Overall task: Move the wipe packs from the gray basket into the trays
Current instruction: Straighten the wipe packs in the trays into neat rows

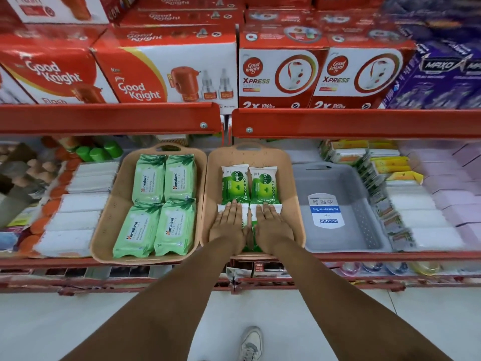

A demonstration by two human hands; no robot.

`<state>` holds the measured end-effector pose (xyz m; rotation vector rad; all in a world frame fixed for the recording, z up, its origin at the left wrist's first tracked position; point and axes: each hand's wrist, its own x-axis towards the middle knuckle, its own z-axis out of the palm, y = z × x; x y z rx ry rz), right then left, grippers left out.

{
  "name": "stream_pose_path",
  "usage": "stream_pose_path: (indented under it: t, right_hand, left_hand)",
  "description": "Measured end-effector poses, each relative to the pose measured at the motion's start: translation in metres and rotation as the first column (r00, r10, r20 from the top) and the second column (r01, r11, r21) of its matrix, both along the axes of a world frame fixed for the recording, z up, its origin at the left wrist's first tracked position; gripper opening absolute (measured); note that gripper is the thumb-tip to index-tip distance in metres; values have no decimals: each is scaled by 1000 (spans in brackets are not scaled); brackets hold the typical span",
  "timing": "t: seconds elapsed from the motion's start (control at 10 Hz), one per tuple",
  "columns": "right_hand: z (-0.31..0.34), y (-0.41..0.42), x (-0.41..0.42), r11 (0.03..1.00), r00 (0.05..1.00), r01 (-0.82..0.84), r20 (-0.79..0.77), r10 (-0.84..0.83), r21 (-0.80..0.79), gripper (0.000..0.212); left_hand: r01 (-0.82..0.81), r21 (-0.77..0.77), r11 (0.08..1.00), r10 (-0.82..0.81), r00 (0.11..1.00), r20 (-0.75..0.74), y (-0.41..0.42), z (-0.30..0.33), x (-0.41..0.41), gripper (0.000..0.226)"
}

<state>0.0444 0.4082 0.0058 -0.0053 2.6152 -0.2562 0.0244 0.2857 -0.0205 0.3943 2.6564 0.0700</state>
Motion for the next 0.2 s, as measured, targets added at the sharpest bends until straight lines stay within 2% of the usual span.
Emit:
stream_pose_path:
  t: [0.1, 0.2]
  right_hand:
    - [7, -3, 6, 997, 989, 70, -124, -74, -39, 58]
    - [19, -10, 18, 995, 920, 74, -380, -93, -63, 56]
  left_hand:
    - [-18, 113, 993, 29, 994, -101, -4, 13, 5, 60]
    - [58, 224, 973, 24, 938, -347, -11, 39, 17, 57]
